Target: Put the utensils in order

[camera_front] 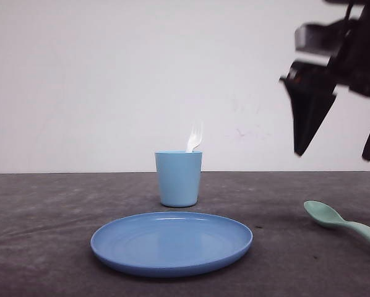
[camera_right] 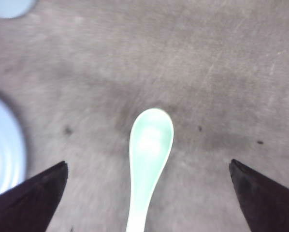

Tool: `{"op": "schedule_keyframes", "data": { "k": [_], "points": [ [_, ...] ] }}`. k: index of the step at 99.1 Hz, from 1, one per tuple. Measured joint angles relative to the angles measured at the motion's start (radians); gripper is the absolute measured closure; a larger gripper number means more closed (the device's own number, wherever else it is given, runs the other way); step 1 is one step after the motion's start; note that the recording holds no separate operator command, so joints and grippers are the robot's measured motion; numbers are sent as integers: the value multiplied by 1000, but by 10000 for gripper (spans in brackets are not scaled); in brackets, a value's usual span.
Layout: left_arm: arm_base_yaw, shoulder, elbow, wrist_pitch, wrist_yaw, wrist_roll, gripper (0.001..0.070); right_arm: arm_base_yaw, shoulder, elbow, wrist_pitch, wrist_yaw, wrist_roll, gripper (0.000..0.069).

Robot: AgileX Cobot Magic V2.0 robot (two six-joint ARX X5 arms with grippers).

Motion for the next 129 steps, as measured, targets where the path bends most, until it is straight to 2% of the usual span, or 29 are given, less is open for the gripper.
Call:
{"op": "schedule_keyframes", "data": {
  "k": [22,41,61,71,129],
  "points": [
    [2,-74,-95,-22,9,0,476,3,106,0,27,4,16,36],
    [2,-76,-109,-22,10,0,476,43,178,0,68,34,17,138],
    [2,-76,-109,-22,10,0,476,84,217,0,93,107,32,190],
    [2,-76,-109,-22,10,0,476,90,224,0,103,112,34,224],
    [2,-76,-109,-22,10,0,476,86,224,0,119,113,57,238]
  ]
}}
